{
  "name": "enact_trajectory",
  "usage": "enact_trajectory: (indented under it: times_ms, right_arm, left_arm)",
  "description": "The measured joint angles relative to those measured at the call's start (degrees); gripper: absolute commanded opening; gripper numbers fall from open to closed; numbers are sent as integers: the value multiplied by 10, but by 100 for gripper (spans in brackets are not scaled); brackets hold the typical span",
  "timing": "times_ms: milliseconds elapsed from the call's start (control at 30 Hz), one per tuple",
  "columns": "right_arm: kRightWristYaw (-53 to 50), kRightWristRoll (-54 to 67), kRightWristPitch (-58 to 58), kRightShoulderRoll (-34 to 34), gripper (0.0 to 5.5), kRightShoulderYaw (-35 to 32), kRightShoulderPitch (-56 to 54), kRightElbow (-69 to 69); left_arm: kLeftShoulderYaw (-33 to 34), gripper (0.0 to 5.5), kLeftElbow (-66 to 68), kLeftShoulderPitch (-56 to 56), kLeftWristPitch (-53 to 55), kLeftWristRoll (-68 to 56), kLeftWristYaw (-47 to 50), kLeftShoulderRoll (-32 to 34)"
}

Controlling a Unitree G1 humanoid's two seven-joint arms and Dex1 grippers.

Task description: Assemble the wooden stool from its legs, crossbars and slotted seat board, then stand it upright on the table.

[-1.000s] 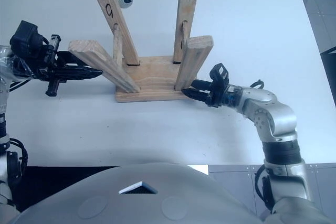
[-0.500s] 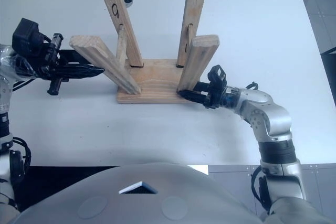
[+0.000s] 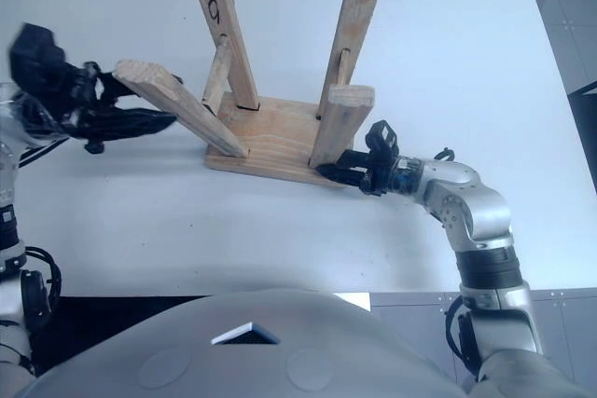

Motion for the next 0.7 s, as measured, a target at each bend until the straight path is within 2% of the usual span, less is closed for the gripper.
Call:
enact_trajectory:
  times_ms: [167, 300, 467, 567, 700]
  right_arm:
    - [-2, -3, -3, 0, 176, 1, 3, -2]
    - [-7, -4, -8, 1, 174, 1, 7, -3]
    - [-15, -14, -13, 3, 153, 2, 6, 9]
    - [-14, -16, -15, 3, 149, 3, -4, 16]
    - [-13, -21, -20, 3, 148, 7, -11, 22]
  left_arm:
    - [55, 257, 24, 36, -15, -15, -11, -4]
    - [62, 257, 41, 72, -11, -6, -35, 17]
    - [-5, 257, 57, 99, -38, 48, -52, 5]
    - [-61, 257, 81, 99, -110, 127, -46, -19]
    - [-77, 257, 113, 94, -169, 162, -41, -39]
